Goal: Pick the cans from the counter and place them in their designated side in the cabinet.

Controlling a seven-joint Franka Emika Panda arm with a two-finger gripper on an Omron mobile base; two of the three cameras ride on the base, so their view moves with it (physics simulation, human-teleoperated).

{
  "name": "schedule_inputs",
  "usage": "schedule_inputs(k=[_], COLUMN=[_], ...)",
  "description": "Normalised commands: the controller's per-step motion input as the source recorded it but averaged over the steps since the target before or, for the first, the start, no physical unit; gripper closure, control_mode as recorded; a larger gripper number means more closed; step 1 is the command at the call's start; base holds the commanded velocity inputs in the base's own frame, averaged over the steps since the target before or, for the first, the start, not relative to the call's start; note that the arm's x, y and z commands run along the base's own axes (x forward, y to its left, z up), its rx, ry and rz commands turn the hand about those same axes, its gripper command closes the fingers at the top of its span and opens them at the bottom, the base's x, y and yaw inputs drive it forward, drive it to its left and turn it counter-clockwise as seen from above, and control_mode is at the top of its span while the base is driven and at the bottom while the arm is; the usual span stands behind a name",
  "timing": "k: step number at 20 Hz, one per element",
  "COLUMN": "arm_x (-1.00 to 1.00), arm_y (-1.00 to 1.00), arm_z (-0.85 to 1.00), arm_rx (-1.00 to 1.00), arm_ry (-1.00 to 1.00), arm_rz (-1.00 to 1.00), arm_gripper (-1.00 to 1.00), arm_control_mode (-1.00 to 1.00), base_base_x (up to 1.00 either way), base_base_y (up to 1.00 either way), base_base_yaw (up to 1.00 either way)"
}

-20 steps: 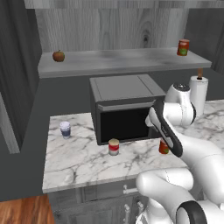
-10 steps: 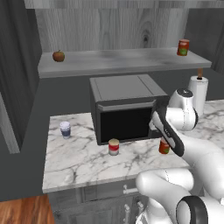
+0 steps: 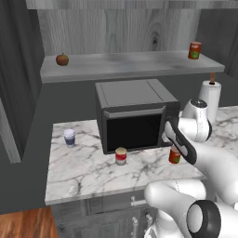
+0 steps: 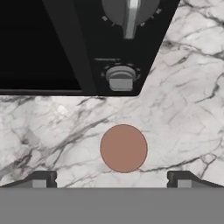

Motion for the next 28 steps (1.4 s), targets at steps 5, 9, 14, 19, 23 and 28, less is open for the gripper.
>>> schedule_inputs(k=[5, 9, 14, 19, 23, 28], arm_x=[0.01, 0.0, 0.0, 0.0, 0.0, 0.1], arm_y=[-0.09, -0.02, 0.0, 0.0, -0.04, -0.11], arm_z=[-0.24, -0.17, -0.23, -0.26, -0.19, -0.04], arm_rx=[0.0, 0.0, 0.0, 0.0, 0.0, 0.0], arm_ry=[0.04, 0.0, 0.01, 0.03, 0.01, 0.0], arm_rz=[0.0, 0.0, 0.0, 0.0, 0.0, 0.0], arm_gripper=[-1.0, -1.0, -1.0, -1.0, -1.0, -1.0], arm_control_mode=[-1.0, -1.0, -1.0, -1.0, -1.0, -1.0], base_base_x=[0.0, 0.0, 0.0, 0.0, 0.0, 0.0], base_base_y=[0.0, 0.0, 0.0, 0.0, 0.0, 0.0], base_base_yaw=[0.0, 0.0, 0.0, 0.0, 0.0, 0.0])
